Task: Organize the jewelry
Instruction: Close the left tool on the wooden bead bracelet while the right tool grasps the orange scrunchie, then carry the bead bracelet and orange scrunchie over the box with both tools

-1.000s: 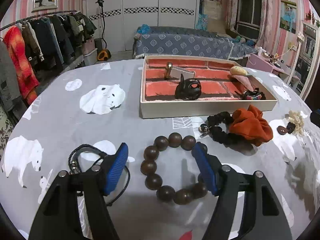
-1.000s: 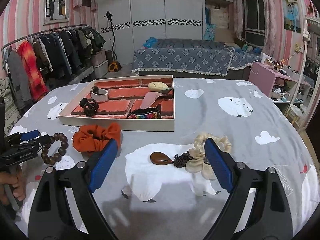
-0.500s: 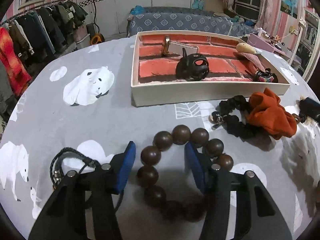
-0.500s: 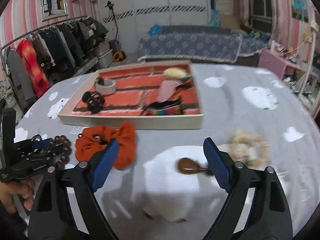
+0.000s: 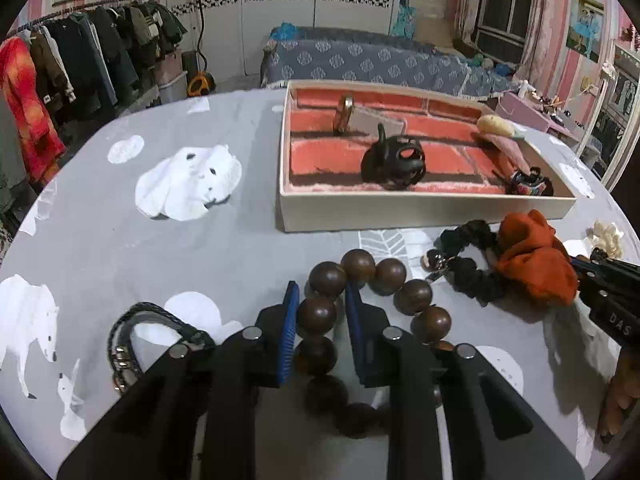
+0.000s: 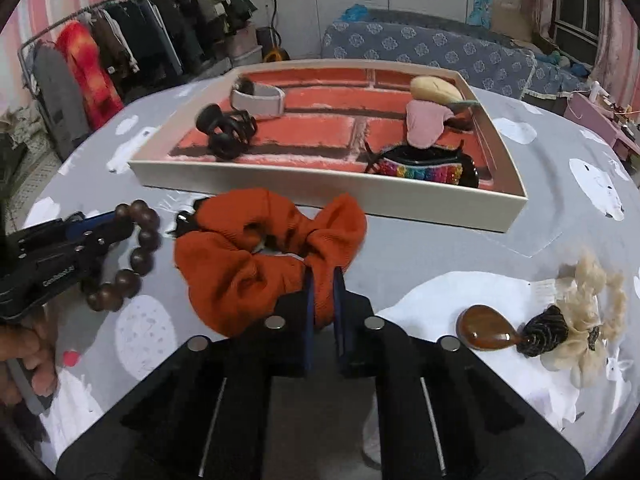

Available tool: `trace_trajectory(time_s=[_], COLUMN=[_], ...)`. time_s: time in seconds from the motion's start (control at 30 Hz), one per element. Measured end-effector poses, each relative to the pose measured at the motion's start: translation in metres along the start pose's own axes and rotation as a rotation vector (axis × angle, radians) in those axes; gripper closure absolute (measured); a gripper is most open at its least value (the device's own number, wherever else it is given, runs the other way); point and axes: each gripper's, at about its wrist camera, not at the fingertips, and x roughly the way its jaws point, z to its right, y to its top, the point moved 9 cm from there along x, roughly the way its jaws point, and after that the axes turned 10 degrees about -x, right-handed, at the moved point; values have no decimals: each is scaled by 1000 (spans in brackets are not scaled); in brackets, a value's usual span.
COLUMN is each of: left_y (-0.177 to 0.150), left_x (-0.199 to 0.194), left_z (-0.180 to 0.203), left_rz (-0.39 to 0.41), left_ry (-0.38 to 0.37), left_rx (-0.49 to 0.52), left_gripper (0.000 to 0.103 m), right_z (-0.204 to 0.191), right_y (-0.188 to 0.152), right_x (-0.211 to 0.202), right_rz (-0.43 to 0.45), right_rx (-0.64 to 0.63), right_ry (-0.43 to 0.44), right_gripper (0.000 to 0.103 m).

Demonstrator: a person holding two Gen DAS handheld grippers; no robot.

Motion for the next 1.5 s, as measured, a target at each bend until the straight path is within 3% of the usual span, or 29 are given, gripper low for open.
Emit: trace_trajectory(time_s=[0.07,0.37,0.6,1.07,1.2,1.5], left_y=[3,26,46,119,134,155], left_x=[-8,-54,-82,-100,-100,-85], left_z=[2,15,29,63,76,98], left_rz=[15,120,198,341,357,371], left_ry=[-6,-47,-34,-78,-115,-119], left_rx=[0,-7,43,32,35,54], left_gripper=[84,84,84,84,84,84], right_z=[0,16,32,70,75,80], right_y=[2,21,42,79,93,131], right_x=[-12,-76,-117,-147,-145,-139], right_rz=[34,172,271,358,375,419], right_rx=[5,10,-5,38,41,25], right_ry=[0,-3,-47,-90,-87,-109], right_gripper=[95,96,96,96,96,96])
